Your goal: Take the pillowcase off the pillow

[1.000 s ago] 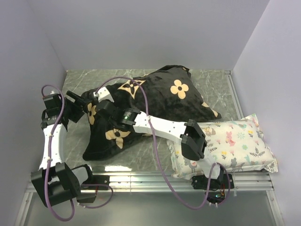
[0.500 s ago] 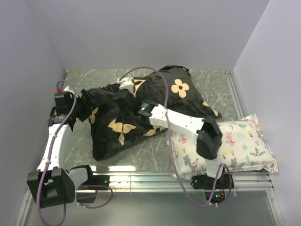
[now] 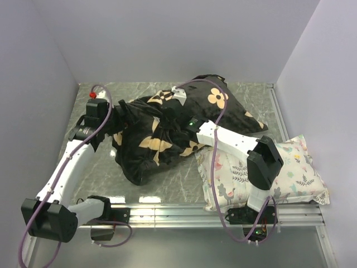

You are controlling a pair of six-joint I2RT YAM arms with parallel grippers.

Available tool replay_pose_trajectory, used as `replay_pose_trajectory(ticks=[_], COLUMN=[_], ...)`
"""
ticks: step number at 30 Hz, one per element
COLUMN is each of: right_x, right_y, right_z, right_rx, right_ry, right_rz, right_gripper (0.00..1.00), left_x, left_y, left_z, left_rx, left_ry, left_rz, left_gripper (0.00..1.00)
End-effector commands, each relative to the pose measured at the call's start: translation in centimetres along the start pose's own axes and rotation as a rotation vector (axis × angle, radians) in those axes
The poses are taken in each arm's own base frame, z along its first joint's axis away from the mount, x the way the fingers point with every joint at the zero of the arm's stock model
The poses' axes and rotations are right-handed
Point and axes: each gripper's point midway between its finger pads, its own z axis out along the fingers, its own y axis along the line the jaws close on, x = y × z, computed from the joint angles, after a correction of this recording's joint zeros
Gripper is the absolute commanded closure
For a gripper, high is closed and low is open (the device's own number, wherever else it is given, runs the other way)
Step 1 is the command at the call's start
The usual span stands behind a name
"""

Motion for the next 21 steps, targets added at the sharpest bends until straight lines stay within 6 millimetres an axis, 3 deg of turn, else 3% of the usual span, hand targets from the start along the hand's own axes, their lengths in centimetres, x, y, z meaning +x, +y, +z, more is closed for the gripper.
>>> replay_pose_trajectory(ticks=[1, 5, 9, 13, 15, 16, 19, 20, 21], right_x=[-1.0, -0.7, -0.7, -0.8, -0.9, -1.2, -1.6, -1.7, -2.0], right_y=[-1.3, -1.9, -1.9, -2.1, -2.3, -2.4, -3.4, -3.8, -4.3], right_z=[0.5, 1.0, 1.0, 1.3, 1.3, 1.3, 1.5, 1.5, 1.5], right_rx=[0.011, 0.009, -0.010, -0.008, -0.002, 0.007, 0.040, 0.054, 0.064], right_ry=[-0.021, -0.008, 0.001, 0.010, 0.008, 0.001, -0.002, -0.003, -0.008], right_rz=[0.076, 0.093, 0.113, 0.103, 0.081, 0.074, 0.048, 0.043, 0.038], right_gripper=[1.00, 1.00, 1.00, 1.00, 1.00, 1.00, 1.00, 1.00, 1.00], left_x=[-1.4, -0.3, 2.2, 4.2, 4.2, 4.0, 3.2, 3.2, 2.7], left_y=[-2.1, -3.1, -4.6, -3.6, -2.8, -2.6, -1.9, -1.3, -1.0], left_z=[-0.3, 1.0, 2.9, 5.2, 5.6, 5.8, 5.8, 5.5, 5.2], left_rx=[-0.022, -0.049, -0.043, -0.108, -0.146, -0.162, -0.218, -0.248, -0.270], left_ry=[-0.042, -0.013, 0.029, 0.062, 0.054, 0.047, 0.033, 0.035, 0.021], left_rz=[0.087, 0.113, 0.124, 0.135, 0.140, 0.149, 0.177, 0.185, 0.190], left_gripper=[0.01, 0.01, 0.01, 0.01, 0.09, 0.14, 0.49, 0.75, 0.84])
